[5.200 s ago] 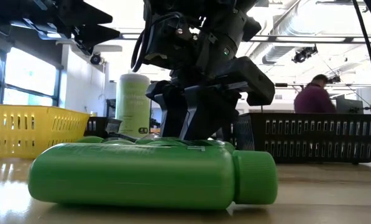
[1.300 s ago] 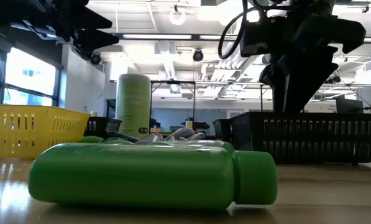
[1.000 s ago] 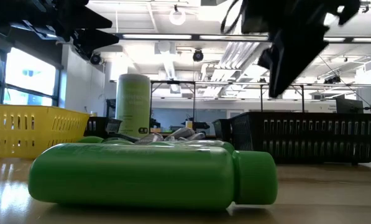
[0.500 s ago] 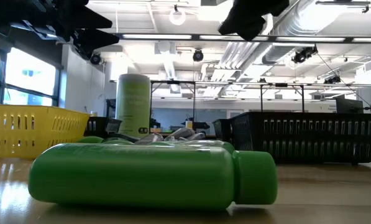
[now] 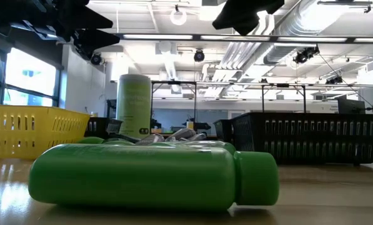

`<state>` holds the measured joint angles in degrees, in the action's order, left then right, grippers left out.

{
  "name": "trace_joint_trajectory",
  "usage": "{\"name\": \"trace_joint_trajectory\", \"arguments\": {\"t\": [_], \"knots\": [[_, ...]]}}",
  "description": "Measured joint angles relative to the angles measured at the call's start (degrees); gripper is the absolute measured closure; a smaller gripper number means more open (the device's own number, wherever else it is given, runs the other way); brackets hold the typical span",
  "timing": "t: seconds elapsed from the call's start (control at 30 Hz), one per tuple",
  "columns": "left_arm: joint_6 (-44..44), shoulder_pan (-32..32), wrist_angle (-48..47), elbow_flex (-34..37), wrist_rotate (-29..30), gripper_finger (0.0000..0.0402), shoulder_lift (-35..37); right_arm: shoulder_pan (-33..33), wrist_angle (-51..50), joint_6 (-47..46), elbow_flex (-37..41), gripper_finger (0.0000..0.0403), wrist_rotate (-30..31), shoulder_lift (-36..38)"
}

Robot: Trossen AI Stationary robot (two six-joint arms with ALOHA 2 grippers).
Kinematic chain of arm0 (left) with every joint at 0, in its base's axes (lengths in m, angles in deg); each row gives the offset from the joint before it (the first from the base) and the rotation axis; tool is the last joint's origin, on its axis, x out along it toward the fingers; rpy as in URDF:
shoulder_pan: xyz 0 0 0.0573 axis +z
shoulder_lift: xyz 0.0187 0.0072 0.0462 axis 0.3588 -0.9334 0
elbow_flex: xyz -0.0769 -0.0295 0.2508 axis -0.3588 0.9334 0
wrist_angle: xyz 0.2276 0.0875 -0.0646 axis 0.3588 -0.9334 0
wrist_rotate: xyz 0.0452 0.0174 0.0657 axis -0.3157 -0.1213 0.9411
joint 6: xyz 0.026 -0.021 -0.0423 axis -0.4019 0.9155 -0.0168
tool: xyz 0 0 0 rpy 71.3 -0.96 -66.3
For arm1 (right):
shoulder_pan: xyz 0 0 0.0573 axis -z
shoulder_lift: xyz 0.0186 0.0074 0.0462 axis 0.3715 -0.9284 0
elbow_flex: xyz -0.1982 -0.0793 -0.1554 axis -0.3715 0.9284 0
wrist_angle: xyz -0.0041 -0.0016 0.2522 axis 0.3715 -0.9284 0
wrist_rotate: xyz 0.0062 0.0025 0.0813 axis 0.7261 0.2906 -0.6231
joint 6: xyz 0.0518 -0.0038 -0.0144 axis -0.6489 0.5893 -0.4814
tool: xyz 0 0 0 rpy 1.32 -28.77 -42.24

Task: Pick & Place Travel size toiletries
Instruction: Adjust the top right black bin

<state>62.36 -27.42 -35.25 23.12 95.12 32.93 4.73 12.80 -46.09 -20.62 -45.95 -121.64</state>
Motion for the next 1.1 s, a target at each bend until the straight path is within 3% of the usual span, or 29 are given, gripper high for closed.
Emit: {"name": "trace_joint_trajectory", "arguments": {"t": [0.37, 0.53, 0.77, 1.1], "knots": [[-4.4, 0.0, 0.0, 0.0, 0.1, 0.0191, 0.0, 2.9, 4.8, 2.9, 0.0, 0.0337, 0.1, 0.0], [-8.9, 0.0, 0.1, 0.0, 0.3, 0.0191, 0.0, 7.1, 4.7, 3.4, 0.0, 0.0337, 4.3, 0.0], [-15.2, 0.0, 0.0, 0.0, 0.6, 0.0191, 0.0, 14.1, 3.6, 6.6, 0.0, 0.0337, 4.0, 0.0], [-16.8, 0.0, 0.0, 0.0, 0.8, 0.0191, 0.0, 20.9, -1.2, -3.1, 0.0, 0.0337, 3.9, 0.0]]}}
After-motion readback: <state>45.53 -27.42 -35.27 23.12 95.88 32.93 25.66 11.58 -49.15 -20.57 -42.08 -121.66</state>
